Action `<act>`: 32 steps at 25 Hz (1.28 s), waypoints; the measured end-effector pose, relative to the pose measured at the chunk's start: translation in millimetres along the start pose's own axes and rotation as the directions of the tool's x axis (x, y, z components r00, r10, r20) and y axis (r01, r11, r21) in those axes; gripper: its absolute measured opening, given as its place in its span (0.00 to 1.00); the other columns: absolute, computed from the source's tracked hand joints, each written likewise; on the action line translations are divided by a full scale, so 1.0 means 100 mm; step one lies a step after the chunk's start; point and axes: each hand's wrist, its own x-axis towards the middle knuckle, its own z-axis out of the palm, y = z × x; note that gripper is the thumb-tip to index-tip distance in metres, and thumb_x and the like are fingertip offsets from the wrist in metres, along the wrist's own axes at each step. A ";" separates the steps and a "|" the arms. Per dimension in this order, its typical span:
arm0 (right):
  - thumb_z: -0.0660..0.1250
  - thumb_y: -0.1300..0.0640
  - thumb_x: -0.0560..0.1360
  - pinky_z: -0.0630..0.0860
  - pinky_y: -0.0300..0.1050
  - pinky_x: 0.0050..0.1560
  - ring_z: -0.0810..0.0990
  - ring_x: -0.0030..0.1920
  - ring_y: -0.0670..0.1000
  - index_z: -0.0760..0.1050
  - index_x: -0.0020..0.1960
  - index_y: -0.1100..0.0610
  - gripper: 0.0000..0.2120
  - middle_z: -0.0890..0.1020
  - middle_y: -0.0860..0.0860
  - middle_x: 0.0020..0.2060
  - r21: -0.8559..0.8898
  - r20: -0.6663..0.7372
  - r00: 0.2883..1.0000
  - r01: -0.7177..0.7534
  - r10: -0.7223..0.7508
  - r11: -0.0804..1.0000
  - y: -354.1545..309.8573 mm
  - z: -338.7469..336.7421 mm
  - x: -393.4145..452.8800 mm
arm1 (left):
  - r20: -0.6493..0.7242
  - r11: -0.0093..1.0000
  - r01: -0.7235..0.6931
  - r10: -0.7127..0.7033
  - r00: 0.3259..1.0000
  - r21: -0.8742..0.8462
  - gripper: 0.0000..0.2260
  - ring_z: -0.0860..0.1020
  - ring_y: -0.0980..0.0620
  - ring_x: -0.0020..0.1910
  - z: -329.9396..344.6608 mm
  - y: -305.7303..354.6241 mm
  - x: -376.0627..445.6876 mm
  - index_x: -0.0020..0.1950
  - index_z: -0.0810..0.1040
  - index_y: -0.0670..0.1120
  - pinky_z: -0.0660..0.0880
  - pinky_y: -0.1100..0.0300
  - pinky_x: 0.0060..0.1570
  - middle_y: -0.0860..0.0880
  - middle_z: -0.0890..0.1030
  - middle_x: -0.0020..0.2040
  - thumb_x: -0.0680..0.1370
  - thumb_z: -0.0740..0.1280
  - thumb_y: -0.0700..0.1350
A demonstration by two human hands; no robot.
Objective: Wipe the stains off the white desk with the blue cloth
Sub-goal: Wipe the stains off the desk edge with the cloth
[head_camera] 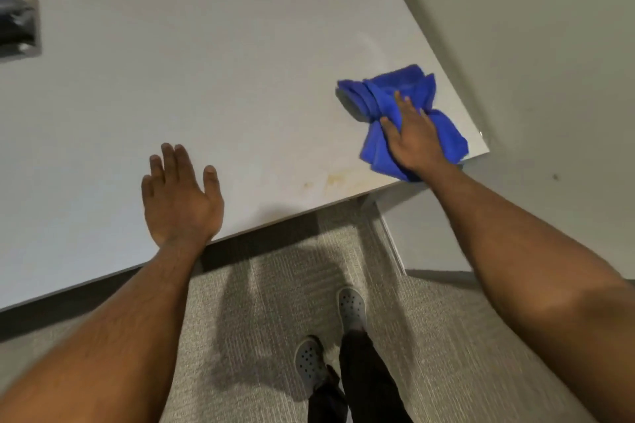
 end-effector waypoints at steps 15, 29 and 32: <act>0.53 0.47 0.81 0.51 0.56 0.75 0.55 0.77 0.54 0.55 0.76 0.55 0.26 0.59 0.52 0.77 -0.081 0.128 0.962 0.253 -0.242 0.964 -0.93 0.67 -0.06 | -0.012 0.983 0.028 -0.031 0.999 -0.184 0.27 0.53 0.44 0.79 -0.01 -0.04 0.02 0.80 0.47 0.41 0.51 0.48 0.77 0.42 0.55 0.80 0.83 0.44 0.52; 0.53 0.58 0.77 0.51 0.54 0.75 0.54 0.77 0.56 0.55 0.76 0.45 0.28 0.58 0.49 0.77 -0.325 0.219 0.783 0.621 -0.582 0.713 -1.36 1.30 -1.43 | -0.011 0.337 0.074 -0.244 0.970 -0.939 0.29 0.69 0.63 0.70 0.01 -0.21 -0.01 0.80 0.54 0.52 0.64 0.59 0.72 0.57 0.67 0.76 0.81 0.54 0.59; 0.49 0.57 0.78 0.53 0.53 0.74 0.58 0.76 0.56 0.57 0.75 0.48 0.26 0.60 0.50 0.77 -0.358 0.233 0.657 0.744 -0.717 0.565 -1.45 1.43 -1.44 | -0.012 0.258 0.058 -0.263 0.965 -0.964 0.28 0.72 0.65 0.67 0.07 -0.21 0.02 0.79 0.57 0.49 0.67 0.65 0.67 0.55 0.68 0.75 0.81 0.55 0.56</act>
